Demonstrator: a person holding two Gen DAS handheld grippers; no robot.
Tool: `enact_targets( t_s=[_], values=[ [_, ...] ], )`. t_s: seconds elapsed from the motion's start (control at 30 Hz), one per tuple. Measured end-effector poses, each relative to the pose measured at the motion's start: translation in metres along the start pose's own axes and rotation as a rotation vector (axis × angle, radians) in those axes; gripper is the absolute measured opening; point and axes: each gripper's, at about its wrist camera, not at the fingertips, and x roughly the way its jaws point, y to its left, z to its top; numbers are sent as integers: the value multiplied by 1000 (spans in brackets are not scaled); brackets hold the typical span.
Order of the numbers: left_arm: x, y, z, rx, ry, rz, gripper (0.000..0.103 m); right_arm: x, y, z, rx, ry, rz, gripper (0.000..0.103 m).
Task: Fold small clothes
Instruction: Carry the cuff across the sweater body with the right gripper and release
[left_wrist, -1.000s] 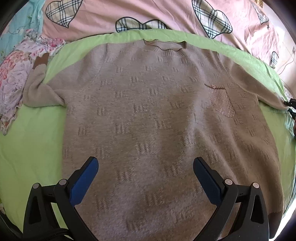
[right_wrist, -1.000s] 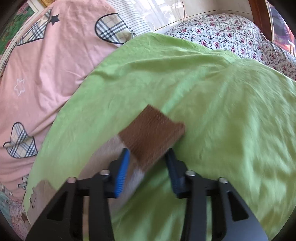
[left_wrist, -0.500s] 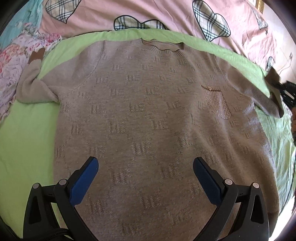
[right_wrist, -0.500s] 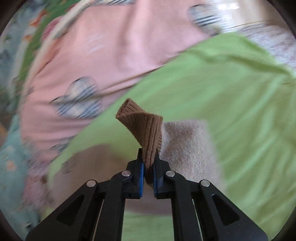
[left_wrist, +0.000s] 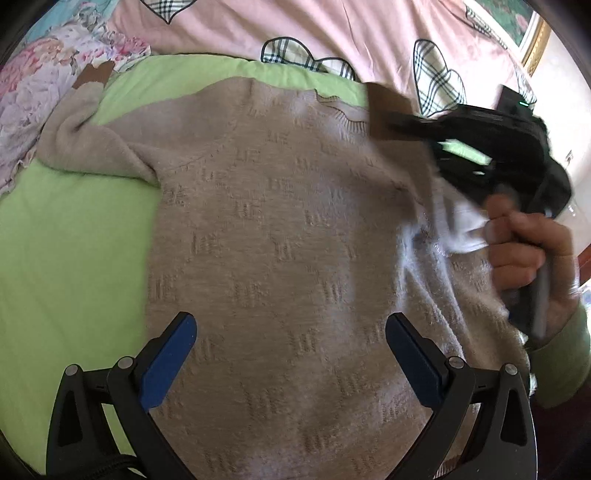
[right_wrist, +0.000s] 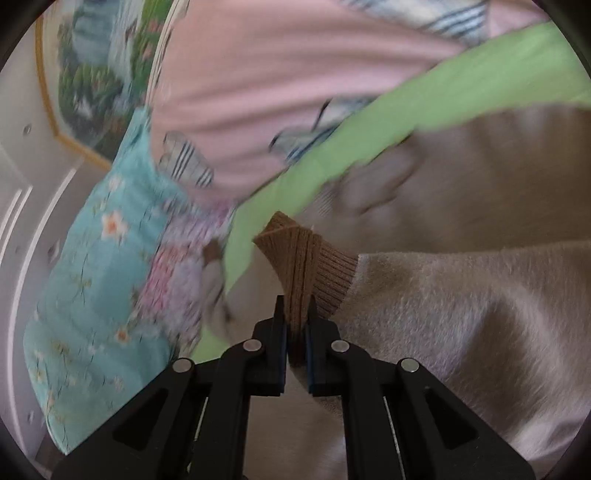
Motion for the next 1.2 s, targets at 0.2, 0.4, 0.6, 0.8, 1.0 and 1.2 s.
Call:
enact_targets(
  t_s=[0.2,0.4,0.6,0.8,1.0,1.2],
  values=[
    [10,6,22,-1,-8,-69,102,62,14,-12,-30,122,30,12],
    [50,15,63,-64,35,-171,102,60,8,-14,13,159,14,54],
    [95,24,96,-125,58,-163,101,-8,-1,-26,37,49,6,54],
    [113,15,115,-64,27,-197,7,-75,-15,-58,78,-73,-37,54],
    [61,29,113,-33,-170,-133,6,-114,-35,-65,107,-146,-113,54],
    [73,57,107,-105,-107,-112,6,-149,-74,-41,105,-234,-347,54]
  ],
)
